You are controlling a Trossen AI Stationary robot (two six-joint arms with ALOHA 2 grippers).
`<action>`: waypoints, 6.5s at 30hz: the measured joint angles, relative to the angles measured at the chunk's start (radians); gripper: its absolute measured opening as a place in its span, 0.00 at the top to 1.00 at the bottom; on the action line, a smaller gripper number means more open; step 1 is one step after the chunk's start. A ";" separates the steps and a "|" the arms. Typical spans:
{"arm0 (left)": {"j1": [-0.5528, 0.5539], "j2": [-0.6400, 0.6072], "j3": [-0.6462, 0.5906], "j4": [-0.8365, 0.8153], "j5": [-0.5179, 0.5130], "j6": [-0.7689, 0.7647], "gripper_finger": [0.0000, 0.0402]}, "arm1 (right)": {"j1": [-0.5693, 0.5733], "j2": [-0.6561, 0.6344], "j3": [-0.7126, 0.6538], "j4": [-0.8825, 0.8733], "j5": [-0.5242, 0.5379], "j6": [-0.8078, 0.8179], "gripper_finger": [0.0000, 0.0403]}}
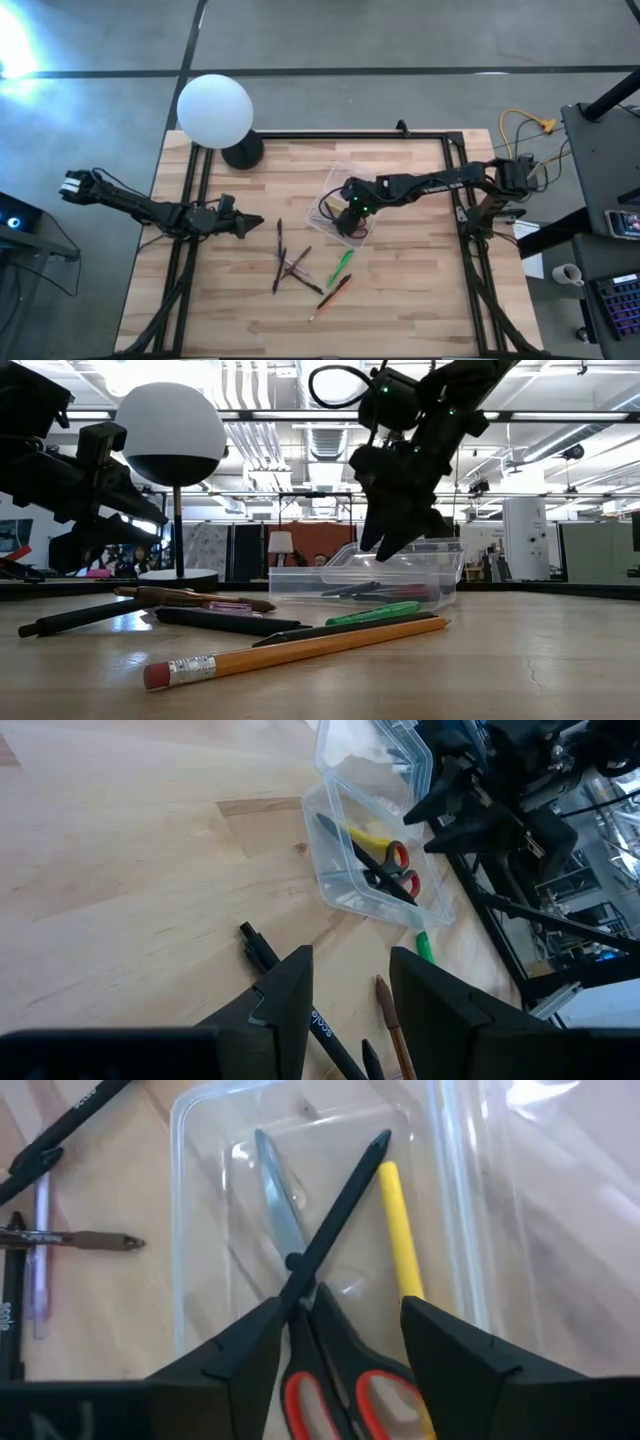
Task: Pick & place school supplies into a supply box
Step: Put the black pen into the supply box
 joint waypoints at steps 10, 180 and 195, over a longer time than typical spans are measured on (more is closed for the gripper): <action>0.000 0.000 0.000 0.007 0.000 0.000 0.70 | -0.003 -0.001 0.013 -0.001 -0.002 -0.017 0.49; -0.120 1.235 1.105 -0.956 0.386 -0.713 0.74 | -0.135 -0.541 -0.125 -0.223 0.469 -0.197 0.51; -0.120 1.230 1.066 -0.896 0.391 -0.593 0.95 | -0.137 -0.541 -0.126 -0.224 0.471 -0.238 0.51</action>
